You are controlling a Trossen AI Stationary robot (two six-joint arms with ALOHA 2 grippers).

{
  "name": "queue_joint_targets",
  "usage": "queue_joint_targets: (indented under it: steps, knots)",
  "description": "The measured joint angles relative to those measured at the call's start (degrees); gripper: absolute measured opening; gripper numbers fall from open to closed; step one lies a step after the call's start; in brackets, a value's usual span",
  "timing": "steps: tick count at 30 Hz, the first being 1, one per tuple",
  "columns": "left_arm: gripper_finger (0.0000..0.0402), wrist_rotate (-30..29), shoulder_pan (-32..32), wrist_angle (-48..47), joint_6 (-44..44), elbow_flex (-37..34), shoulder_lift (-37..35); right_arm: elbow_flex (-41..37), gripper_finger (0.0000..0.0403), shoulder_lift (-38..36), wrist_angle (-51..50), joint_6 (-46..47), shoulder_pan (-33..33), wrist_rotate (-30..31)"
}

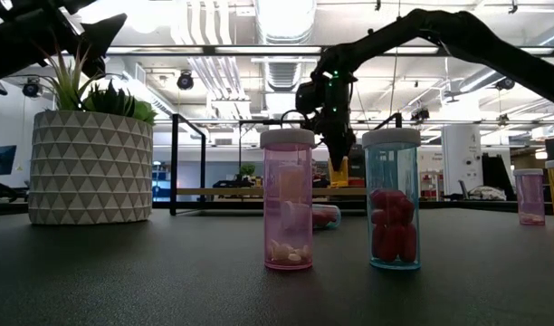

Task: Pick and place medicine bottles onto shelf by color
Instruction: Put the top orange pill bottle on the shelf

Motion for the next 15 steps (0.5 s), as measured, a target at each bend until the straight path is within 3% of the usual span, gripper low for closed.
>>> queue_joint_targets:
  steps: [15]
  knots:
    - [0.0233, 0.00, 0.00, 0.01, -0.02, 0.00, 0.02, -1.17, 0.0201, 0.00, 0.24, 1.09, 0.00, 0.02]
